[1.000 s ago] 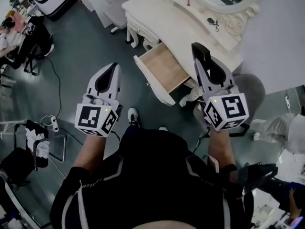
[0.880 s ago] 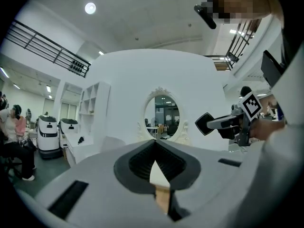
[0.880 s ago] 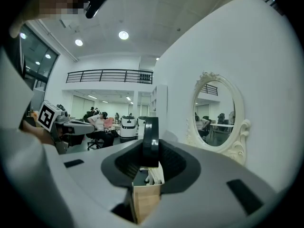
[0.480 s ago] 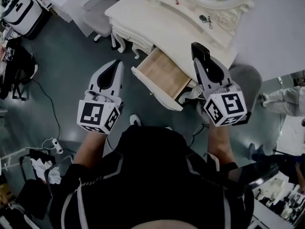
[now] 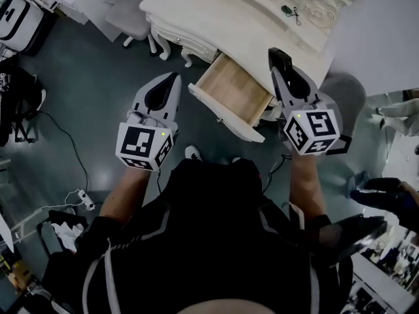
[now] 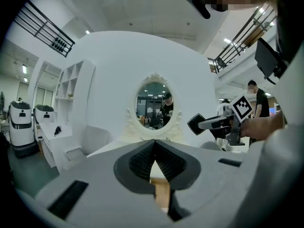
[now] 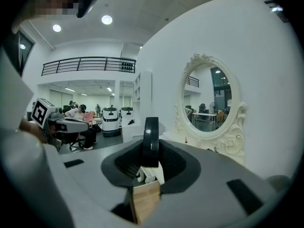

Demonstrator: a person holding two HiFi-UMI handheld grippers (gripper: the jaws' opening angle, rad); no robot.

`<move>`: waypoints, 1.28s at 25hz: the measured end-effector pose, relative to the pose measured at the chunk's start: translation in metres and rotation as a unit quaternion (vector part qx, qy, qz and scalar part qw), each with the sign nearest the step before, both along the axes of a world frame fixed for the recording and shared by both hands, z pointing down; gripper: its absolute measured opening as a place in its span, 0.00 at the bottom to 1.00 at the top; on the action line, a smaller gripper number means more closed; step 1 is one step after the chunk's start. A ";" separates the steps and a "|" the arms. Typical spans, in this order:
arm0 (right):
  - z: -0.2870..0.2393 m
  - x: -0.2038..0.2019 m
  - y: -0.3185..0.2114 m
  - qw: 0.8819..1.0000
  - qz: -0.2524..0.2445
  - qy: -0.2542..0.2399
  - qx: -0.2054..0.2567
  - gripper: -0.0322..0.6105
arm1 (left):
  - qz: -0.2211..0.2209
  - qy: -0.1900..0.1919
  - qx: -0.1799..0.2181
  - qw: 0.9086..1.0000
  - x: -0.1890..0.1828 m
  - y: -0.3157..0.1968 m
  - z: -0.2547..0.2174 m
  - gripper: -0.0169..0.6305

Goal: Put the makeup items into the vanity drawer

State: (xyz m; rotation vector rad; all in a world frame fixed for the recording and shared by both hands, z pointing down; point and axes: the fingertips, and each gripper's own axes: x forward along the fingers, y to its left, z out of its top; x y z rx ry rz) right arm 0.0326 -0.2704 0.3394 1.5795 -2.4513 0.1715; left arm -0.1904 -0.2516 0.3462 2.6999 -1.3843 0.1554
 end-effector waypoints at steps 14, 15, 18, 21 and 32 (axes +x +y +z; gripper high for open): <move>0.130 0.008 -0.060 0.994 -0.041 0.022 -0.102 0.21 | -0.056 -0.002 -0.083 0.995 0.010 -0.008 0.060 0.03; 0.142 0.009 -0.064 0.993 -0.045 0.029 -0.108 0.20 | -0.063 -0.005 -0.086 0.994 0.010 -0.007 0.063 0.03; 0.177 0.011 -0.074 0.990 -0.048 0.048 -0.122 0.21 | -0.066 -0.003 -0.088 0.994 0.013 -0.003 0.069 0.03; 0.209 0.011 -0.081 0.987 -0.050 0.059 -0.139 0.21 | -0.057 0.002 -0.082 0.995 0.023 0.002 0.068 0.03; 0.316 -0.002 -0.086 0.970 -0.100 0.091 -0.204 0.21 | -0.106 -0.028 -0.106 0.988 0.036 0.008 0.102 0.03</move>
